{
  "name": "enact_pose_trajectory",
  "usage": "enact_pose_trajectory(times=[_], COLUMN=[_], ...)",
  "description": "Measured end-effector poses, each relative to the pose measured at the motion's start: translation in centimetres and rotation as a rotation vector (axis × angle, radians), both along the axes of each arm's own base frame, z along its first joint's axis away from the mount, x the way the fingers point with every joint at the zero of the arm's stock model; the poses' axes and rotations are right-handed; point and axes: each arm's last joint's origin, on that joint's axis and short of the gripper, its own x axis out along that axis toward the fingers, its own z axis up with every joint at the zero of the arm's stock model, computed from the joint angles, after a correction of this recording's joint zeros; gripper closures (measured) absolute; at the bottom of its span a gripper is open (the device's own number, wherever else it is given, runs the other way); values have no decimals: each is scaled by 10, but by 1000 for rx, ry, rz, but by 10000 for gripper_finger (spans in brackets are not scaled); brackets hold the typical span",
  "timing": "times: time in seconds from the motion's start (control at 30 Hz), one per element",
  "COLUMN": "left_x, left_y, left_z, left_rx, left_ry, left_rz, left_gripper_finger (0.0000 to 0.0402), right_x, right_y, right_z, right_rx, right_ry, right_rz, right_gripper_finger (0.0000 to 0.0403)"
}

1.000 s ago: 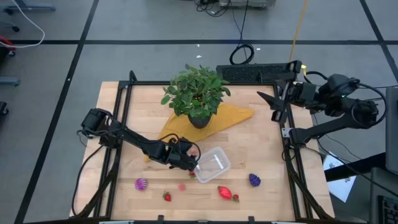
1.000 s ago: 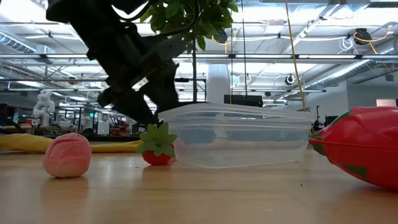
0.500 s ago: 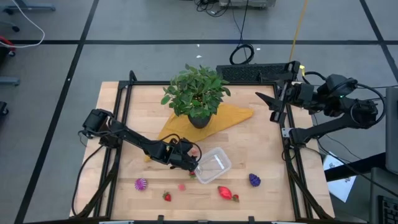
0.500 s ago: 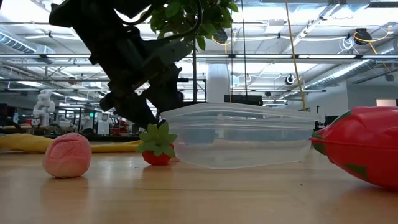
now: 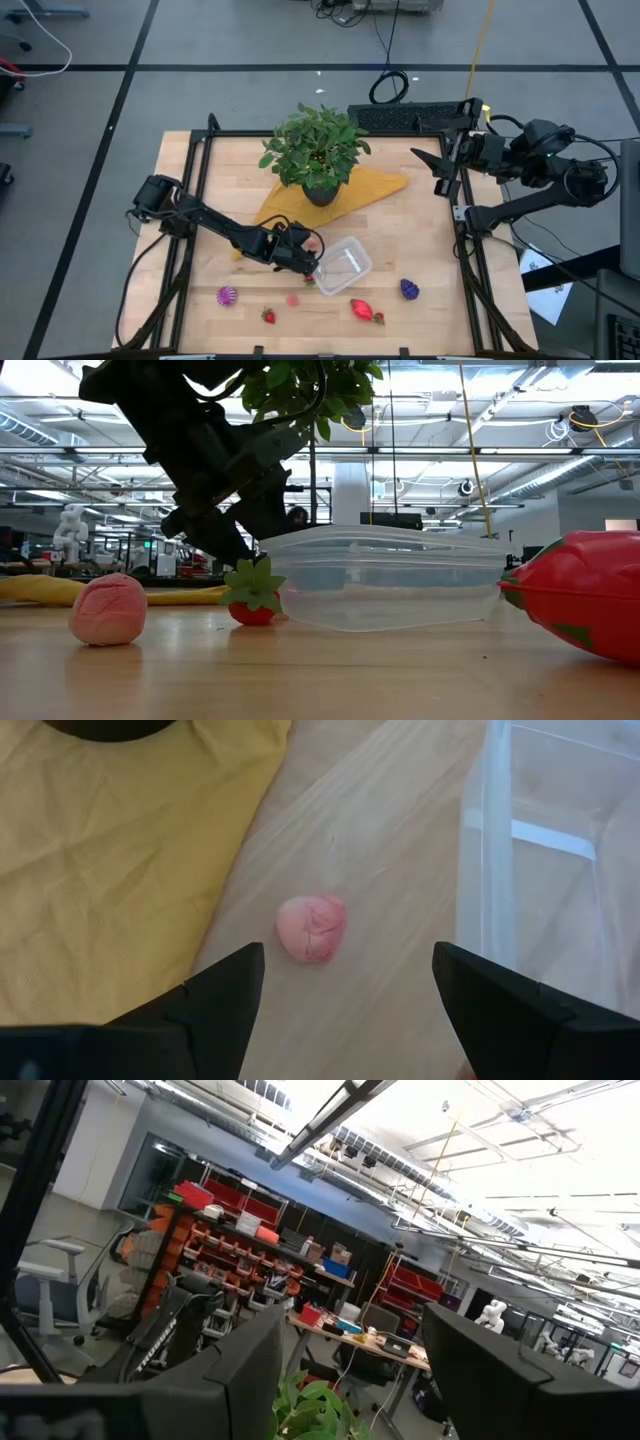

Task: Pick and placing Produce into tupperware
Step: Put the top lychee into the transparent bin

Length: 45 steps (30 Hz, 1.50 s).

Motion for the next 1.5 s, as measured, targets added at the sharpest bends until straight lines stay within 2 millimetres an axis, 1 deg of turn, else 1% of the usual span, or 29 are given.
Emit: enact_pose_trajectory(times=[0.33, 0.43, 1.4, 1.5], left_x=[3, 5, 6, 7], left_y=[3, 4, 9, 10], left_z=[-10, -9, -12, -12], left_rx=[-13, -20, 9, 11], left_ry=[28, 11, 33, 30], left_rz=[-2, -3, -15, -17], left_gripper_finger=[108, 108, 108, 121], right_x=[0, 0, 0, 0], right_y=[0, 0, 0, 0], right_z=[0, -1, -2, -2], right_rx=[0, 3, 3, 10], right_ry=[0, 6, 18, 17], right_rz=[0, 1, 1, 3], right_gripper_finger=[174, 174, 174, 174])
